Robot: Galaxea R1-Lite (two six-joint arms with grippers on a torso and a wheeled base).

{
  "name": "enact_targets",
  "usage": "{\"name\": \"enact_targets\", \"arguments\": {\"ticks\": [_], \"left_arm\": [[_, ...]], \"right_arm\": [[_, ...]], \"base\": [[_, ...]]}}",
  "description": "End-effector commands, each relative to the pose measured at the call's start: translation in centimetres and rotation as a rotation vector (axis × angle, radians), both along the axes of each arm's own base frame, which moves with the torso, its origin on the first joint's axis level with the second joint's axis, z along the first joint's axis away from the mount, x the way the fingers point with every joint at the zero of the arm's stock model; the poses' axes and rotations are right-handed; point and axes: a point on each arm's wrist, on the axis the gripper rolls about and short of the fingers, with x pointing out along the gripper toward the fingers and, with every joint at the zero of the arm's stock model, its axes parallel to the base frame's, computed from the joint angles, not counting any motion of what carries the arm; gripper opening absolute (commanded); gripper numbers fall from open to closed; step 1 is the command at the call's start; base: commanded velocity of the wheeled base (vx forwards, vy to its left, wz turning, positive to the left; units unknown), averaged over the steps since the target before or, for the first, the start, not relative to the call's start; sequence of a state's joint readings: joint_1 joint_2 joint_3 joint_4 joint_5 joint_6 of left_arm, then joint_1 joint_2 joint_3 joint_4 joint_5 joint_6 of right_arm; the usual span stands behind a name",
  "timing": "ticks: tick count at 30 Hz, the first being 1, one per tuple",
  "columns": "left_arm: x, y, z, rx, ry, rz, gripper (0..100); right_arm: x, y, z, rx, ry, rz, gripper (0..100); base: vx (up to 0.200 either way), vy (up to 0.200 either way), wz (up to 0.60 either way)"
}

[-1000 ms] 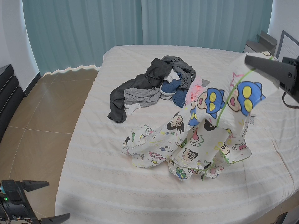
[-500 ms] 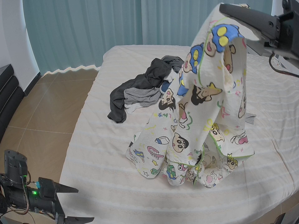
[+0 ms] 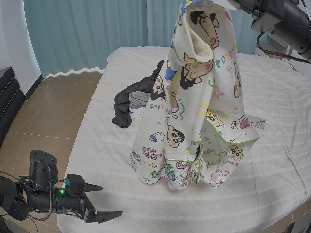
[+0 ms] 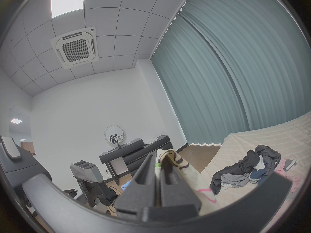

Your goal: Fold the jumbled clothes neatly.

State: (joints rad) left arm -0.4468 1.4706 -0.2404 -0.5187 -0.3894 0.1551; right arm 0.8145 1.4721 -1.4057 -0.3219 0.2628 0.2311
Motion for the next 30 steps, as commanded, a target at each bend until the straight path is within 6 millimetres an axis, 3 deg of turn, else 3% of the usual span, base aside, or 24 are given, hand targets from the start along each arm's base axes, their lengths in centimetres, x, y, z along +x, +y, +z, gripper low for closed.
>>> {"name": "enact_targets", "arguments": {"ticks": [1,5,11,18,23,30], "left_arm": [[0.9,-3.1,-1.2,-0.031,0.021,0.023,100],[0.6,-4.8,-1.8,-0.053,0.039,0.025,100],[1.2,-5.6,-3.3,-0.029,0.079,0.038,100],[3.5,-8.0,-5.9,-0.067,-0.009,0.156,100],[3.6,-10.0,-7.5,-0.156,-0.057,0.212,100],[4.6,-11.1,-9.1,-0.166,-0.086,0.231,100]], "right_arm": [[0.6,1.0,-0.1,0.010,0.022,0.001,0],[0.6,0.8,0.0,0.016,0.023,-0.004,0],[0.5,0.5,0.2,0.022,0.019,-0.007,0],[0.3,0.2,1.0,0.056,0.023,-0.004,0],[0.5,-0.2,1.5,0.091,0.044,-0.021,0],[0.5,-0.2,1.6,0.094,0.045,-0.020,0]], "base": [[0.000,0.000,0.00],[0.000,0.000,0.00],[0.000,0.000,0.00],[0.000,0.000,0.00],[0.000,0.000,0.00],[0.000,0.000,0.00]]}}
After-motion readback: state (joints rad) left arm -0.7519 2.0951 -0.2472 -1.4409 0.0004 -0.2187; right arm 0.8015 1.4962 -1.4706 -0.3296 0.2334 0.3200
